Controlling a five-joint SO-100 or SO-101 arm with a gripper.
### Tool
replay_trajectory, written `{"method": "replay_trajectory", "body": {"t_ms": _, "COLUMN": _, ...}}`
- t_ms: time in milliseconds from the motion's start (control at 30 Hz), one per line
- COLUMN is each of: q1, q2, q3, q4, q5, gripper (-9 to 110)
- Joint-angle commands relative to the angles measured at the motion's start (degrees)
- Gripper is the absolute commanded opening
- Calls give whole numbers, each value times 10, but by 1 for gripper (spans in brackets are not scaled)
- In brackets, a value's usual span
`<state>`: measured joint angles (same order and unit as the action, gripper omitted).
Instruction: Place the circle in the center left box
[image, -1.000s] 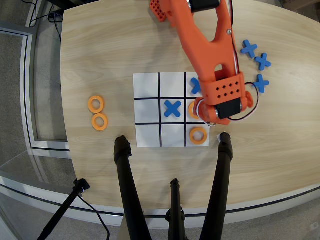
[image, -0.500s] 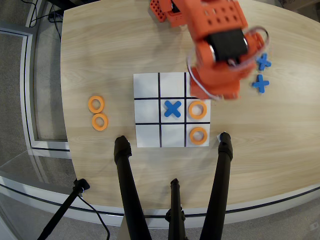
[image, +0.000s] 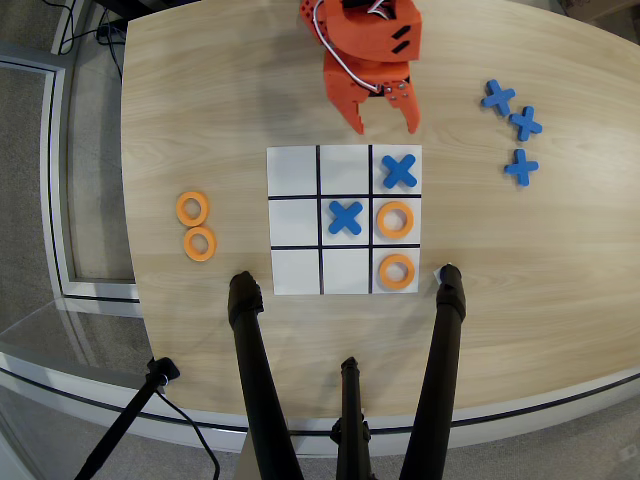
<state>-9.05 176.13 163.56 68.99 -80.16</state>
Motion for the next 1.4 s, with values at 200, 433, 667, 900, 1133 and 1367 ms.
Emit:
{"method": "replay_trajectory", "body": {"t_ms": 200, "q1": 76, "q2": 162, "q3": 166, "q4": 43, "q5": -31, "gripper": 0}}
{"method": "replay_trajectory", "body": {"t_ms": 433, "q1": 214, "q2": 162, "q3": 199, "q4": 38, "q5": -32, "gripper": 0}}
{"method": "replay_trajectory", "body": {"t_ms": 667, "q1": 540, "q2": 164, "q3": 200, "q4": 45, "q5": -31, "gripper": 0}}
{"method": "replay_trajectory", "body": {"t_ms": 900, "q1": 870, "q2": 183, "q3": 200, "q4": 42, "q5": -32, "gripper": 0}}
{"method": "replay_trajectory", "body": {"t_ms": 1133, "q1": 1029, "q2": 183, "q3": 200, "q4": 46, "q5": -32, "gripper": 0}}
{"method": "replay_trajectory", "body": {"t_ms": 1367, "q1": 1097, "q2": 183, "q3": 200, "q4": 46, "q5": -28, "gripper": 0}}
